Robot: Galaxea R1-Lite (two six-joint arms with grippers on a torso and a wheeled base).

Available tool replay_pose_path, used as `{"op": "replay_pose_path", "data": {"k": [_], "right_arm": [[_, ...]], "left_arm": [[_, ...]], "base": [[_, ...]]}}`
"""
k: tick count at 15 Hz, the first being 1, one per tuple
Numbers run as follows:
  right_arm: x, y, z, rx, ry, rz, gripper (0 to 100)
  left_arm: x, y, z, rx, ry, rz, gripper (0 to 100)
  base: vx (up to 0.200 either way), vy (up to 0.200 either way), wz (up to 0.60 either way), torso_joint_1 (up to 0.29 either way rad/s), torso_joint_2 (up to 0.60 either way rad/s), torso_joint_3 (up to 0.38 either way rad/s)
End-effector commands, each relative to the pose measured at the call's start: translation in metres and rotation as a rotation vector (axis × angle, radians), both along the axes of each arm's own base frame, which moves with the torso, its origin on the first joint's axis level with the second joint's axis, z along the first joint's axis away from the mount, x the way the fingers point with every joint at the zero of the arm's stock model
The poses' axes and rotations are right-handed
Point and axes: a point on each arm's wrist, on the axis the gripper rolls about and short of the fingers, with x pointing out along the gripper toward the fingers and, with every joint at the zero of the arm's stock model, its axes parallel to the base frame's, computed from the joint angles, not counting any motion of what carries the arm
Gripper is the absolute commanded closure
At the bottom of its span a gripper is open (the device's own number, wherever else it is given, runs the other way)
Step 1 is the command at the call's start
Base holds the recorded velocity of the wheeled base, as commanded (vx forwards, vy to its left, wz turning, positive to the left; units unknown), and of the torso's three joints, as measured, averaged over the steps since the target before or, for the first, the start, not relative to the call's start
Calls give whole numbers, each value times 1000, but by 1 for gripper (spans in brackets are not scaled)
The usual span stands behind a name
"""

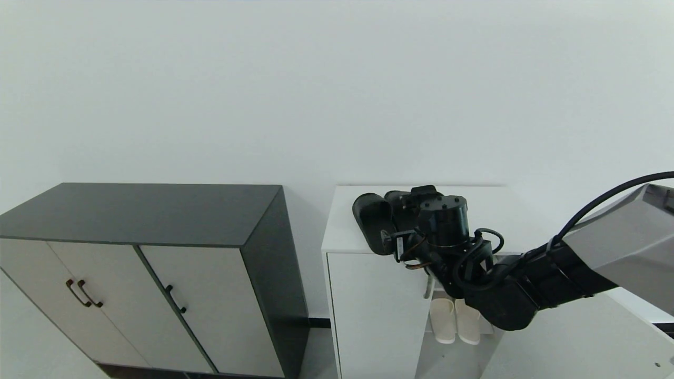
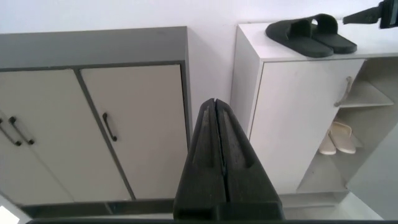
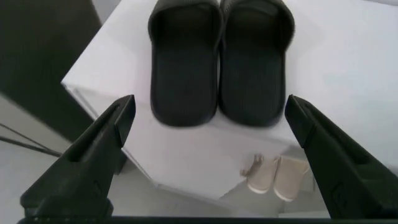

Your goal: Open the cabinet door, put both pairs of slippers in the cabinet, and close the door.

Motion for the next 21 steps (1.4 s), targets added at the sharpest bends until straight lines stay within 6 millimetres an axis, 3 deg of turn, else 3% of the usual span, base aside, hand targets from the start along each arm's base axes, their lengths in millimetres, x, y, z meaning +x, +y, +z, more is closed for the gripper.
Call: {"op": "replay_pose_path", "data": {"k": [1,5,7,9,21], "right_arm": [[1,1,-3,-5,7,1,0],[4,3,-19,-26,38,4,0],[8,6,-32,-26,44,6,0],[20,11,-48,-15,35,14,0],[82,19,-77,-7,-22,-23,0]], "left_arm": [[0,0,0,0,1,-1,100],[0,0,0,0,0,-1,100],[0,0,0,0,1,-1,100],[0,0,0,0,0,-1,100],[0,0,0,-2,0,-1,100]], "base": [[200,0,0,2,2,-2],[200,0,0,4,4,0],[0,0,0,0,0,0],[0,0,0,0,0,0],[0,0,0,0,0,0]]}}
